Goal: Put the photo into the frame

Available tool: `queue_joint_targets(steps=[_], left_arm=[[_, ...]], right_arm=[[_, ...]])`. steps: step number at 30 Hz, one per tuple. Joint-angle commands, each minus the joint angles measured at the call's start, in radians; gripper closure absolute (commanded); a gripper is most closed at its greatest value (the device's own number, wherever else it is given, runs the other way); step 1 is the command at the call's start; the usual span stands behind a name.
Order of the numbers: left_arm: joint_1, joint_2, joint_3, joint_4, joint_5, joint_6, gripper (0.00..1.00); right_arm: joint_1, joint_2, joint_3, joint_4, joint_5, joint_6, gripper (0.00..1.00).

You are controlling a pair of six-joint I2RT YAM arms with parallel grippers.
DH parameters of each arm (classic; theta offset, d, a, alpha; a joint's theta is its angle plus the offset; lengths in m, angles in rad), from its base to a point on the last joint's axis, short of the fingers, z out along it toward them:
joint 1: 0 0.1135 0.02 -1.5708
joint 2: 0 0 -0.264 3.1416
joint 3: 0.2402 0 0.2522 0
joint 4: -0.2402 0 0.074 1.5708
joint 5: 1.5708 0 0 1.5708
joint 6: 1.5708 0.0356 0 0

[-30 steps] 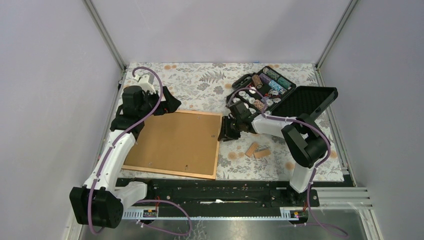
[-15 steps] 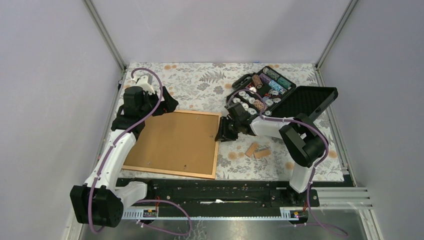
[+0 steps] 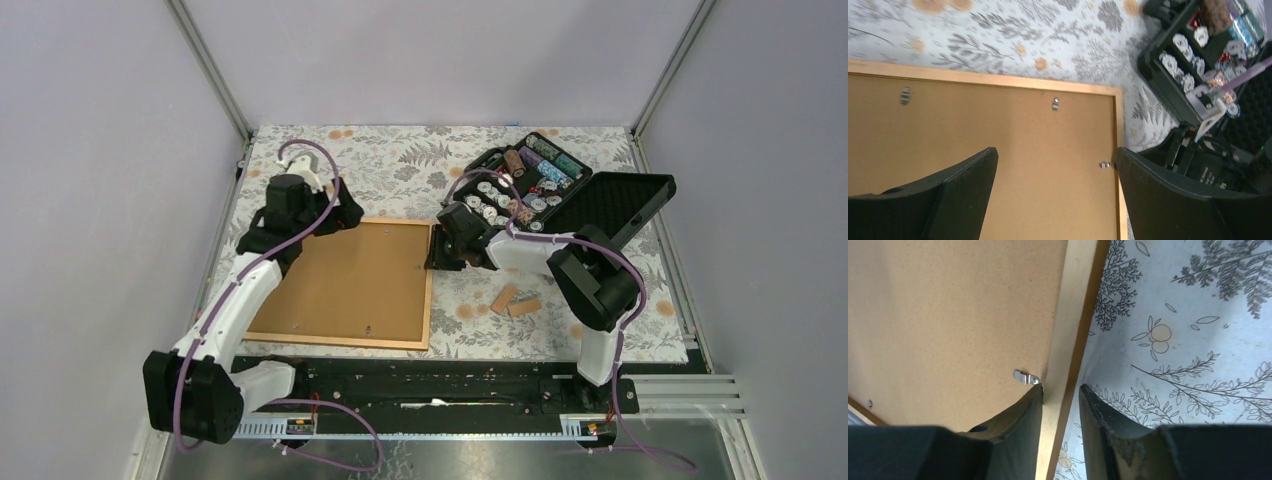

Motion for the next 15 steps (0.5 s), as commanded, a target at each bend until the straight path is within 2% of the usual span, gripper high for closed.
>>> queue_joint_targets(steps=[1,6,10,12,15], left_arm=[[-0.093,0.07,0.015,0.041,-0.024,-0.076,0.08],[-0.194,0.181,-0.031,0.156,0.003,-0.199,0.09],[-0.218,0.235,-0.113,0.272,-0.021,-0.313,0.1],[-0.22,0.232,-0.165,0.346,-0.032,-0.349,0.1],[-0.22,0.193,-0.254,0.476,-0.032,-0.387,0.1]], right_arm=[[-0.023,0.029,0.04,-0.124,0.157,-0.074,0.65],[-0.049,0.06,0.07,-0.108,0.14,-0.113,0.66],[-0.1,0.074,0.084,-0.109,0.087,-0.123,0.56],[-0.127,0.059,0.077,-0.106,0.026,-0.136,0.45],[-0.128,-0.005,0.055,-0.107,-0.013,-0.199,0.16]])
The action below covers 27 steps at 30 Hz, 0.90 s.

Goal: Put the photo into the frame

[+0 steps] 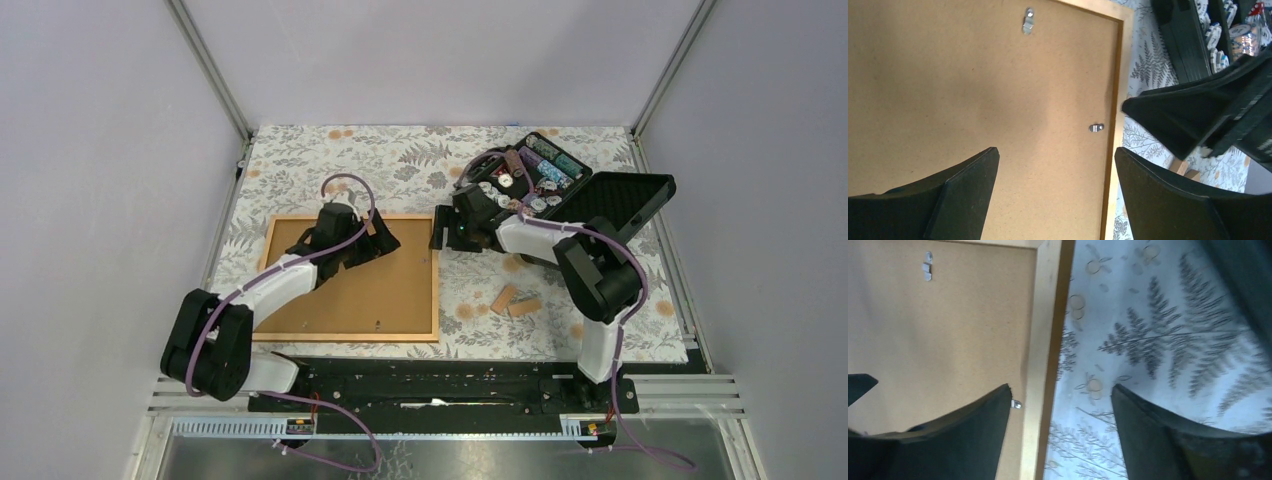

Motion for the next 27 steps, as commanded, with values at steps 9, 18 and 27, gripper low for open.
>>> queue_joint_targets(steps=[9,18,27], left_arm=[[-0.002,-0.249,-0.298,0.412,-0.159,-0.054,0.1],[-0.091,-0.405,-0.434,0.49,-0.314,-0.031,0.09],[-0.197,-0.474,-0.497,0.534,-0.475,-0.038,0.07]], right_arm=[[-0.054,-0.068,0.063,-0.247,-0.226,0.084,0.0],[0.029,0.02,0.16,-0.332,-0.096,0.288,0.0],[0.067,0.179,0.313,-0.589,0.054,0.526,0.03]])
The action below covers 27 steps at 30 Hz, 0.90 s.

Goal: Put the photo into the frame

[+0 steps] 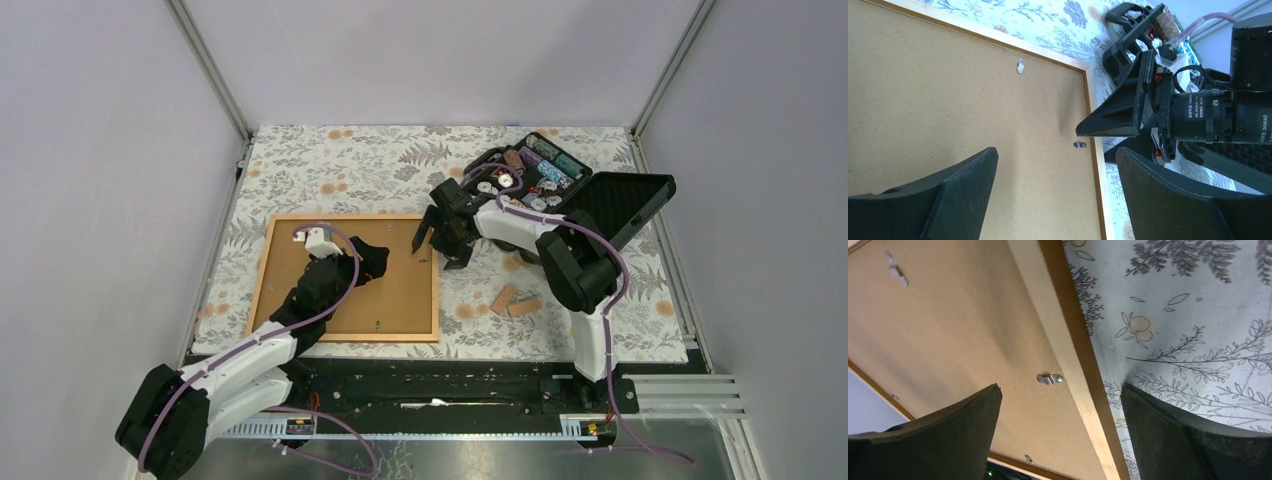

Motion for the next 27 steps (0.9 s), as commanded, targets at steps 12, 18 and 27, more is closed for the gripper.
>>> queue_joint_targets(steps=[12,18,27], left_arm=[[-0.066,-0.038,-0.031,0.085,-0.191,0.016,0.05],[-0.069,-0.044,-0.035,0.083,-0.2,0.011,0.04],[-0.069,-0.042,-0.034,0.082,-0.203,0.01,0.04]], right_arm=[[0.096,0.18,0.228,-0.417,0.242,0.198,0.15],[0.099,0.19,0.237,-0.435,0.268,0.192,0.29],[0.099,0.198,0.234,-0.443,0.285,0.128,0.55]])
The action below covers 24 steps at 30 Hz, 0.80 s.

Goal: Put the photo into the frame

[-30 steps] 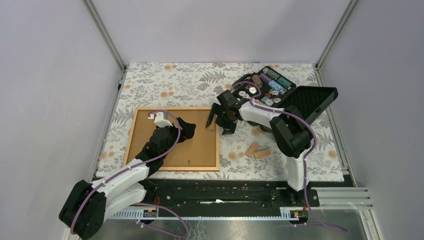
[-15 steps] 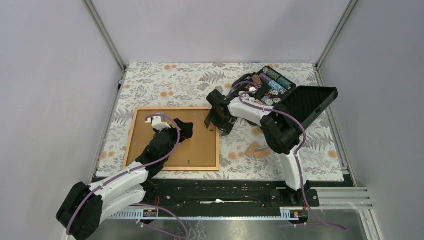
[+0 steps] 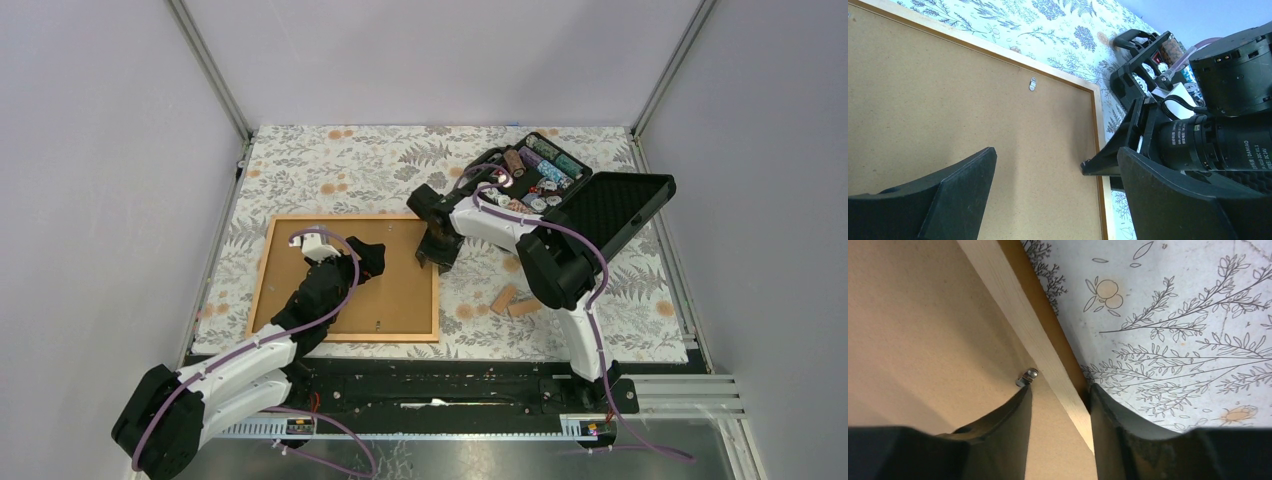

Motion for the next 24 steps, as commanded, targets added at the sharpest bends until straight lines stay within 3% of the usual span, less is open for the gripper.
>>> queue_joint_targets(steps=[1,7,9,11,15,19,24], left_arm=[[-0.004,-0.012,-0.011,0.045,-0.025,0.009,0.04],[-0.003,-0.013,-0.012,0.044,-0.024,0.01,0.04],[-0.004,-0.013,-0.012,0.044,-0.024,0.009,0.04],[-0.004,-0.013,-0.012,0.046,-0.025,0.009,0.04],[-0.006,-0.009,-0.008,0.044,-0.026,0.011,0.04],[-0.007,-0.011,-0.009,0.044,-0.025,0.011,0.04],[-0.006,-0.013,-0.012,0.044,-0.027,0.009,0.04]], right_arm=[[0.009,0.062,-0.01,-0.086,0.073,-0.037,0.6],[0.009,0.065,-0.012,-0.076,0.092,-0.16,0.8],[0.007,0.059,0.0,-0.084,0.104,-0.207,0.81],[0.007,0.041,0.014,-0.094,0.117,-0.247,0.78],[0.008,-0.021,0.039,-0.078,0.112,-0.282,0.5],[0.008,-0.001,0.088,-0.072,0.121,-0.33,0.33],[0.009,0.059,0.178,-0.118,0.099,-0.335,0.25]])
